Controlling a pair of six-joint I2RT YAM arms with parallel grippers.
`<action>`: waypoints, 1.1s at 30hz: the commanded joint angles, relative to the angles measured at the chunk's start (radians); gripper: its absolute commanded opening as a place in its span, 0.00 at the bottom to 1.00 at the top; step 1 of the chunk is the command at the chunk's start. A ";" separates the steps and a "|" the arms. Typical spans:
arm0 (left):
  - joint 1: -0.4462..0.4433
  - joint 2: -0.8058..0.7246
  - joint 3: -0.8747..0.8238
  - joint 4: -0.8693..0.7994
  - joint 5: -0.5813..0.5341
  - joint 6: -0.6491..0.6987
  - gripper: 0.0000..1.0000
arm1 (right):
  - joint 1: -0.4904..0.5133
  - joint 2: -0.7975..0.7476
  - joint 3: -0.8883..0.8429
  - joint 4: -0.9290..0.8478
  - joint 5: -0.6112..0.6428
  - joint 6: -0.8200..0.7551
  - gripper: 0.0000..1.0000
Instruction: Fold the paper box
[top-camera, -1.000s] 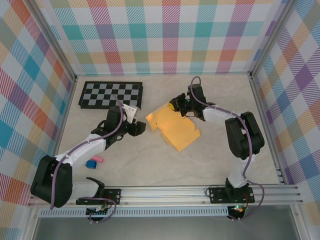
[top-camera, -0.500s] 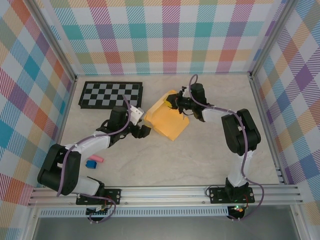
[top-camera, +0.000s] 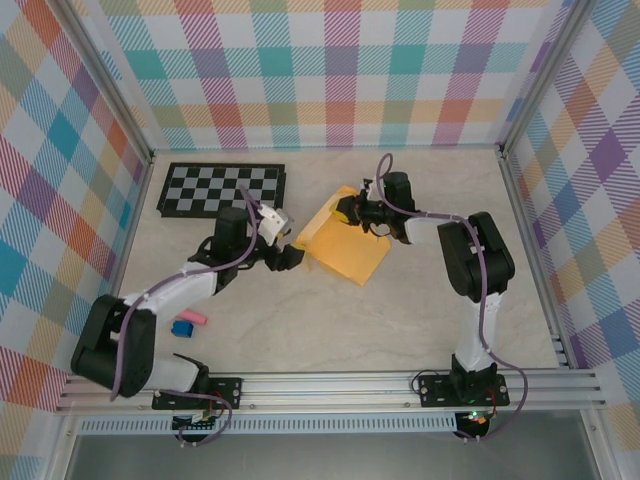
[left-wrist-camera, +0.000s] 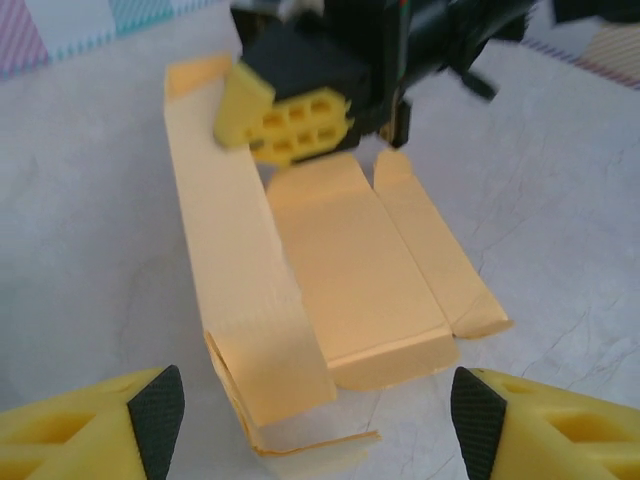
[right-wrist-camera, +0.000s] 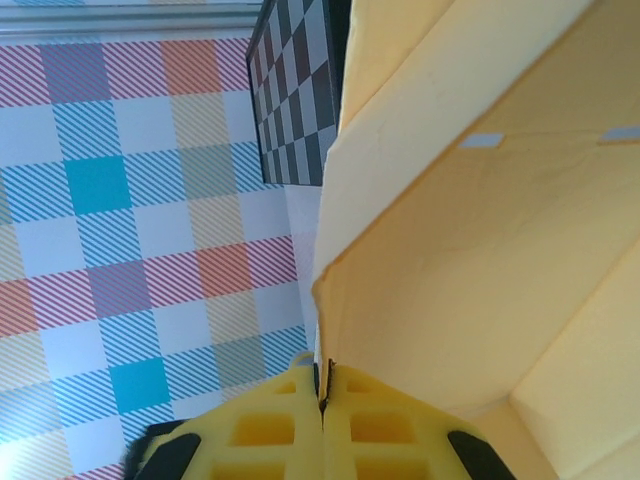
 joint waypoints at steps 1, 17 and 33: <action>0.040 -0.063 0.010 -0.082 0.026 0.090 0.73 | -0.021 0.034 0.039 -0.020 -0.066 -0.097 0.00; -0.010 0.213 0.118 -0.141 -0.047 0.357 0.72 | -0.032 0.056 0.049 0.075 -0.144 -0.062 0.00; -0.185 0.316 0.112 0.133 -0.261 0.144 0.51 | -0.032 0.035 -0.066 0.246 -0.079 0.003 0.00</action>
